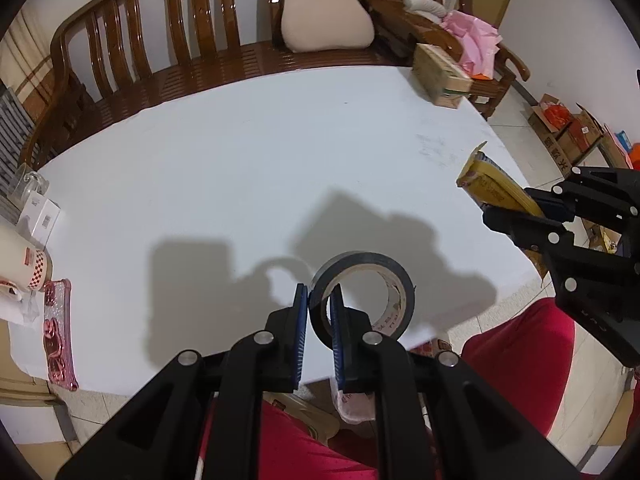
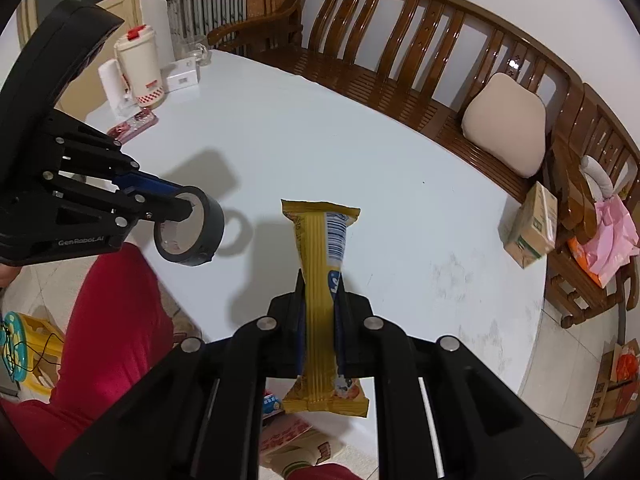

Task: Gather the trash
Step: 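Carry the tape roll and snack bar with both tools down to the bag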

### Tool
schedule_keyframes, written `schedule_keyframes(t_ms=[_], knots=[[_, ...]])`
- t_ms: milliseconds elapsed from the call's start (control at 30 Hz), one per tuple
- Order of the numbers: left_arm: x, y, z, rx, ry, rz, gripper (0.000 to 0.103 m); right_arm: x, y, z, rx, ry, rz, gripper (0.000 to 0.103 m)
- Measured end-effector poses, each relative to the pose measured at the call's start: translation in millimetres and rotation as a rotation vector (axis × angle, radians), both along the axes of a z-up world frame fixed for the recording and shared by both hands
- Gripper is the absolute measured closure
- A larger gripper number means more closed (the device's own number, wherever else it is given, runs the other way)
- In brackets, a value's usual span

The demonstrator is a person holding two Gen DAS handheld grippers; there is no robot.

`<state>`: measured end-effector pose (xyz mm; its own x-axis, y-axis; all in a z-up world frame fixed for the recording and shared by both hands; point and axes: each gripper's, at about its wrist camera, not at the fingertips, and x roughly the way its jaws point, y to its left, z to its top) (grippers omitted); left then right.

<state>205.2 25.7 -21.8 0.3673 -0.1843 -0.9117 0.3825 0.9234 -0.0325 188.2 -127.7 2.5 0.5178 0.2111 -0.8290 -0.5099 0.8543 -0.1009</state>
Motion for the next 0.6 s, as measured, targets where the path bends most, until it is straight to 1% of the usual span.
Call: schedule_keyframes(t_ms=[100,300,467,600], knots=[[-16,-10,2,0.000,-0.013,-0.015,0.091,-22,-2,6,-0.009,-0.022,-0.001,0.092],[-44,-23,-4,-0.010,-0.015,-0.038,0.091,-62,-4,10,-0.018,-0.051,-0.004,0.092],[-67,-29,-11,-0.017,-0.009,-0.058,0.091,-92,-3,9,-0.024,-0.059,-0.004,0.092],[-82,-32,-22,-0.029,0.011,-0.063,0.091,-113,-2,2,-0.026,-0.057,-0.009,0.092]])
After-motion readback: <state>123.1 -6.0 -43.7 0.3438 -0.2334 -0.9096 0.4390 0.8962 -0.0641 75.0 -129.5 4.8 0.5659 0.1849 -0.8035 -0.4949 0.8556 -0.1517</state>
